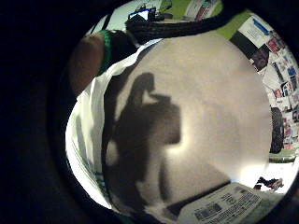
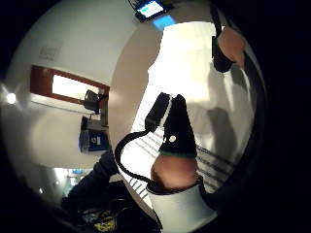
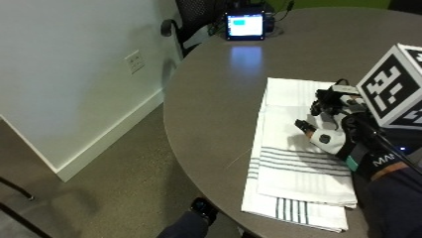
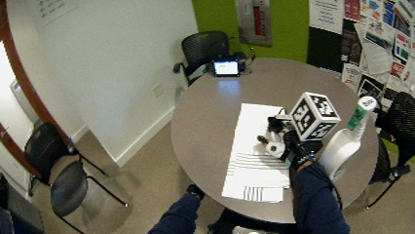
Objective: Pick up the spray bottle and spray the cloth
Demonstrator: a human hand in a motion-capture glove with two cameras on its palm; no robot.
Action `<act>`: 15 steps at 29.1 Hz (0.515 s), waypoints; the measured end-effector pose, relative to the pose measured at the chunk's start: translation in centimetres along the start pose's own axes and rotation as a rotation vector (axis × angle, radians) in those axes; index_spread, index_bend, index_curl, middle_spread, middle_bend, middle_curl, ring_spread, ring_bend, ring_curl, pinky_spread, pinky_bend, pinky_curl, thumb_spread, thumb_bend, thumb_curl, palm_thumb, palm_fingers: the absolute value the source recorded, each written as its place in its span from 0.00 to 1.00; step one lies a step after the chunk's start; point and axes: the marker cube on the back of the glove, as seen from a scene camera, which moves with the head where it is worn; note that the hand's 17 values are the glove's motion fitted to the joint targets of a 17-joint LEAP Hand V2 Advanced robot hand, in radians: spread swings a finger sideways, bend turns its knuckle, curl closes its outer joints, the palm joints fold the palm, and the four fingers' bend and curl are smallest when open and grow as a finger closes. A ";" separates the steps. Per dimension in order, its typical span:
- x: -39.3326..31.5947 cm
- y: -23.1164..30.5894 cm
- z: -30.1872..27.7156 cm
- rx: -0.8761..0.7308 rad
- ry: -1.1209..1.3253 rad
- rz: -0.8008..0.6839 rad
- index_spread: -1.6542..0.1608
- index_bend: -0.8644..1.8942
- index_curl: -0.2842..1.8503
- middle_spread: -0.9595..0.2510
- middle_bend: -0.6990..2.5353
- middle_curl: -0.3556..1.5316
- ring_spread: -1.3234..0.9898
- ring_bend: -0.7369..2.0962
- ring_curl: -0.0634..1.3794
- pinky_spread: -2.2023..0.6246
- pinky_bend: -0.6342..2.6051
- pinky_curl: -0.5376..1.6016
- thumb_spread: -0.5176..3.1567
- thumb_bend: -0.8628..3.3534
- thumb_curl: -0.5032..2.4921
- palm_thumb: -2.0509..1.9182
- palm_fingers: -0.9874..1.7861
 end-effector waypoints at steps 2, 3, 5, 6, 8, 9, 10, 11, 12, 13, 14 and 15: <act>0.3 0.2 -0.6 0.015 0.007 0.014 0.78 0.43 0.32 0.78 0.30 0.37 0.53 0.38 0.27 0.88 0.24 0.32 0.44 0.23 0.30 0.65 0.68; 0.5 0.3 -0.9 0.024 0.009 0.021 0.77 0.43 0.32 0.78 0.30 0.37 0.53 0.38 0.27 0.88 0.24 0.32 0.44 0.23 0.31 0.65 0.68; 1.2 0.4 -1.5 0.045 0.008 0.036 0.77 0.42 0.32 0.78 0.29 0.37 0.54 0.37 0.27 0.88 0.24 0.33 0.44 0.23 0.31 0.65 0.67; 1.6 0.5 -1.8 0.056 0.006 0.042 0.77 0.42 0.32 0.78 0.29 0.37 0.54 0.37 0.27 0.88 0.24 0.33 0.45 0.23 0.31 0.65 0.67; 2.9 0.7 -2.3 0.084 -0.003 0.049 0.77 0.42 0.32 0.78 0.28 0.37 0.54 0.36 0.27 0.88 0.25 0.33 0.45 0.22 0.31 0.65 0.66; 3.7 0.9 -2.7 0.101 -0.009 0.054 0.76 0.42 0.33 0.78 0.27 0.37 0.54 0.35 0.26 0.88 0.25 0.34 0.45 0.22 0.31 0.65 0.65; 4.4 1.2 -3.2 0.120 -0.012 0.065 0.76 0.43 0.33 0.77 0.27 0.36 0.54 0.34 0.26 0.88 0.25 0.34 0.45 0.22 0.31 0.65 0.64; 5.1 1.6 -3.8 0.139 -0.009 0.083 0.76 0.43 0.33 0.77 0.26 0.36 0.55 0.33 0.26 0.88 0.26 0.35 0.45 0.22 0.31 0.66 0.63; 5.7 2.1 -4.5 0.157 -0.002 0.107 0.76 0.43 0.33 0.77 0.26 0.36 0.55 0.33 0.26 0.88 0.26 0.35 0.45 0.22 0.32 0.66 0.62; 6.1 2.5 -5.2 0.174 0.006 0.133 0.75 0.44 0.33 0.77 0.26 0.36 0.55 0.32 0.25 0.88 0.26 0.35 0.45 0.22 0.32 0.66 0.61; 6.4 3.0 -5.8 0.188 0.013 0.155 0.75 0.44 0.33 0.76 0.26 0.36 0.55 0.32 0.25 0.88 0.26 0.35 0.45 0.22 0.32 0.66 0.61; 6.6 3.3 -6.2 0.199 0.016 0.171 0.75 0.44 0.33 0.76 0.26 0.35 0.55 0.32 0.25 0.88 0.26 0.35 0.45 0.22 0.32 0.66 0.61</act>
